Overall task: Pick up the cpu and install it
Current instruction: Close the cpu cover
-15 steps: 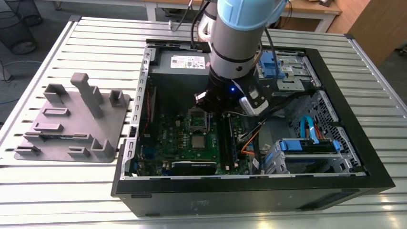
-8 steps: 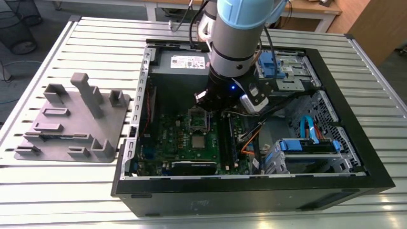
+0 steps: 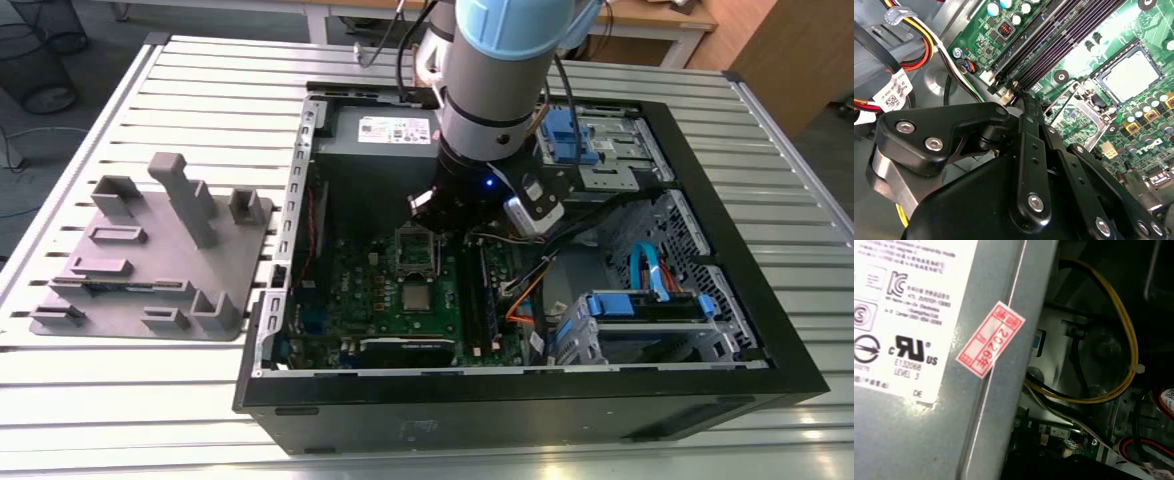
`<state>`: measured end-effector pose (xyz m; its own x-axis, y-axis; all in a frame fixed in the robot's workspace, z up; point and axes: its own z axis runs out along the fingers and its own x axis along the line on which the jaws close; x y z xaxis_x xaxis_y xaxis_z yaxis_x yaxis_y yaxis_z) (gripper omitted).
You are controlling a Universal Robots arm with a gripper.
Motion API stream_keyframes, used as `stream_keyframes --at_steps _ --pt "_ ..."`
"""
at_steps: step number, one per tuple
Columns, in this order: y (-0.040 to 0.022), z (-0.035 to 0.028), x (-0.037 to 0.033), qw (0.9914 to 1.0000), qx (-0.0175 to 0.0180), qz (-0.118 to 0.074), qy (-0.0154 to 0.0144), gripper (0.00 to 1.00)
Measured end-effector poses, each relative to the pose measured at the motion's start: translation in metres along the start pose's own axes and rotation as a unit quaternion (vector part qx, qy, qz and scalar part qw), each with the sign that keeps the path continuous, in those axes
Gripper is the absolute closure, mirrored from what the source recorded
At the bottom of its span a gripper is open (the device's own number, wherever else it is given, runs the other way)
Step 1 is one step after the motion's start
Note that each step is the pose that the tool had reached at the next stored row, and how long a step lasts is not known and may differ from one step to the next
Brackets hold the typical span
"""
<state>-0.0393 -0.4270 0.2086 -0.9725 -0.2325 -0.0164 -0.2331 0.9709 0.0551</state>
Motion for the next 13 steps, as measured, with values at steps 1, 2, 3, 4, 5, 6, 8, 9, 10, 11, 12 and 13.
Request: stream_keyframes --at_steps 1,2,3,4,5,6,8,9,10,11,12,13 --pt "0.0 -0.0011 0.0 1.0 -0.0006 -0.002 -0.0001 0.89" --pt "0.0001 -0.0016 0.0 0.99999 -0.001 -0.003 -0.0001 0.89" --pt "0.0001 -0.0015 -0.0001 0.99999 -0.0016 -0.005 -0.0002 0.89" --pt "0.0001 -0.0015 -0.0001 0.99997 -0.0021 -0.008 -0.0001 0.89" --pt "0.0001 -0.0013 -0.0001 0.99992 -0.0025 -0.012 0.0 0.89" --pt "0.0 -0.0011 0.0 0.99982 -0.0028 -0.019 0.0003 0.89" --pt "0.0 -0.0005 0.0 0.99935 -0.0031 -0.036 0.0013 0.89" --pt "-0.0001 -0.0002 0.0 0.999 -0.0034 -0.045 0.0018 0.89" --pt "-0.0001 -0.0002 -0.0001 0.99875 -0.0038 -0.05 0.0021 0.89" --pt "0.0 0.0 -0.0005 0.9986 -0.0047 -0.053 0.002 0.89" --pt "0.0001 0.0001 -0.0008 0.99852 -0.0063 -0.054 0.0015 0.89" --pt "0.0004 0.0002 -0.001 0.99844 -0.0081 -0.055 0.0011 0.89"
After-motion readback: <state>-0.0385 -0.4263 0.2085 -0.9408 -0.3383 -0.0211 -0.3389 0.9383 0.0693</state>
